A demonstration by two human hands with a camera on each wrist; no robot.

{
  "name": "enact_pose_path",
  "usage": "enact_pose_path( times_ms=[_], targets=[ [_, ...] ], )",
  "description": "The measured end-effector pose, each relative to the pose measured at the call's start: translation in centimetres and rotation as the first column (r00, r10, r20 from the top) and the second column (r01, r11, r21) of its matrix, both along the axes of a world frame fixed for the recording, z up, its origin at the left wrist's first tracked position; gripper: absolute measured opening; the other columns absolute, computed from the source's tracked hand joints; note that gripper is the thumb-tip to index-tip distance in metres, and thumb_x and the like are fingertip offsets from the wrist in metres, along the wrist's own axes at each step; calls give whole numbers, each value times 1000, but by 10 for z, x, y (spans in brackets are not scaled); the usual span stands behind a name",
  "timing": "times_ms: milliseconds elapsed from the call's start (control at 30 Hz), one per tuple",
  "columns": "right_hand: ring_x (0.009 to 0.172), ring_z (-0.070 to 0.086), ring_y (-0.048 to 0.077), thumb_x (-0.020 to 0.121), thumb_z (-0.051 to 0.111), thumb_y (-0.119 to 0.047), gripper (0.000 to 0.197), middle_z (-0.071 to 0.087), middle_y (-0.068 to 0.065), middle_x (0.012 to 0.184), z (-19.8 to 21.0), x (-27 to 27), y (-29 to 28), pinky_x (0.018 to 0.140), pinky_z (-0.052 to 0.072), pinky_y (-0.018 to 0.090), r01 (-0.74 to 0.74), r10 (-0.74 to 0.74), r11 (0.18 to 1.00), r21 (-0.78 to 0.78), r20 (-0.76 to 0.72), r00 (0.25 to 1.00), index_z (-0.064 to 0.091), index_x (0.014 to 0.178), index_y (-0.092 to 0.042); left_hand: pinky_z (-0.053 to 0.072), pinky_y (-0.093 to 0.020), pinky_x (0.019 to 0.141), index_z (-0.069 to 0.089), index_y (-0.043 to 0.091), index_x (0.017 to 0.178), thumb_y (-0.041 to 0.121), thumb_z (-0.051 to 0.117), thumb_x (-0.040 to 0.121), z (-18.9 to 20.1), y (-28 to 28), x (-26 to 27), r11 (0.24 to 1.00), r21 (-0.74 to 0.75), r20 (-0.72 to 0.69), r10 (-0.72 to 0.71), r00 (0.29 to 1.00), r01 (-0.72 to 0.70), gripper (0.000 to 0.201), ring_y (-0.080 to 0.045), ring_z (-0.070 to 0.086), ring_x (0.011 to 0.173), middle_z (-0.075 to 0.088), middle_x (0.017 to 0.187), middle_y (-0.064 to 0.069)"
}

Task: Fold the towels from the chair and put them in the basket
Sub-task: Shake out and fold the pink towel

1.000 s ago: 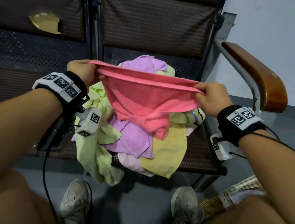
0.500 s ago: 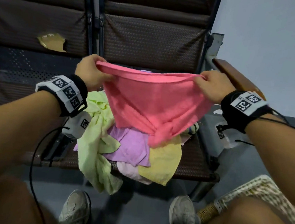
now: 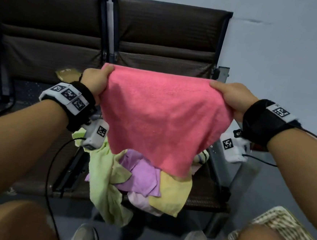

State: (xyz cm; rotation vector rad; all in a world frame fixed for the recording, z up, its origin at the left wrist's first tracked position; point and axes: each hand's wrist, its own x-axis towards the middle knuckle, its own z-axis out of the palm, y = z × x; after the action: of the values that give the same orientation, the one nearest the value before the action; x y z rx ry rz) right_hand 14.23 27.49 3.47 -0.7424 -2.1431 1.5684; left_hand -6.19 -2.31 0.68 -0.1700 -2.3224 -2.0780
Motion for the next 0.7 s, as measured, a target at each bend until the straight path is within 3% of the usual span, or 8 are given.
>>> enact_pose_path(
  times_ms=[133,267,333,433,500,600,633,700],
  targets=[
    [59,68,18,94,63,-25,28,71,7,80,2,-7,-29,55,58,31,-31,35,973,-228,14,999,68,110,-2,56,-41,89,63,8,123,34,57,92,13,25,28,981,134,122,-155,980,138,42,-26,67,95,68,115,-13],
    [56,61,13,100,55,-20,14,63,5,79,0,-18,-68,51,53,25,-94,104,960,-265,24,994,61,104,-8,46,-23,45,60,7,68,25,57,96,17,59,79,949,135,92,-298,950,285,33,-10,54,39,57,46,4],
    [60,63,14,100,57,-27,21,64,5,79,2,-20,-84,54,54,25,-158,163,944,-291,-4,987,64,100,-8,48,-25,49,61,2,71,22,57,98,16,71,105,914,55,11,-402,916,401,34,-11,52,42,56,49,0],
    [76,65,26,93,65,-36,32,67,14,89,9,-15,-99,80,57,42,-261,263,917,-301,-34,964,69,108,-7,45,-29,55,68,-4,81,20,59,98,16,75,128,838,-112,-127,-545,829,534,31,-17,49,50,52,60,-11],
    [90,66,34,94,63,-23,30,67,24,102,10,-12,-100,93,55,52,-265,263,920,-288,-44,964,66,111,2,47,-27,51,69,-4,78,21,61,96,18,71,130,799,-74,-94,-601,794,597,32,-17,52,45,55,56,-11],
    [68,65,22,95,49,-2,16,65,16,79,10,-9,-97,62,57,35,-195,197,949,-249,-18,980,63,95,6,39,-21,47,73,6,75,26,55,89,19,63,118,840,82,-37,-535,844,536,30,-16,55,46,64,60,-7],
    [54,55,16,92,47,1,17,56,9,64,12,-8,-95,49,47,28,-187,196,953,-237,15,980,58,80,-2,35,-21,47,72,9,77,21,53,86,17,61,111,882,74,-51,-462,885,465,24,-15,53,48,63,63,-6],
    [50,35,14,88,45,2,26,38,3,60,13,-8,-90,47,28,26,-196,214,956,-219,62,975,46,67,-13,31,-23,52,63,12,81,9,52,79,14,59,103,922,36,-33,-385,922,386,11,-14,48,56,58,73,-5]
  ],
)
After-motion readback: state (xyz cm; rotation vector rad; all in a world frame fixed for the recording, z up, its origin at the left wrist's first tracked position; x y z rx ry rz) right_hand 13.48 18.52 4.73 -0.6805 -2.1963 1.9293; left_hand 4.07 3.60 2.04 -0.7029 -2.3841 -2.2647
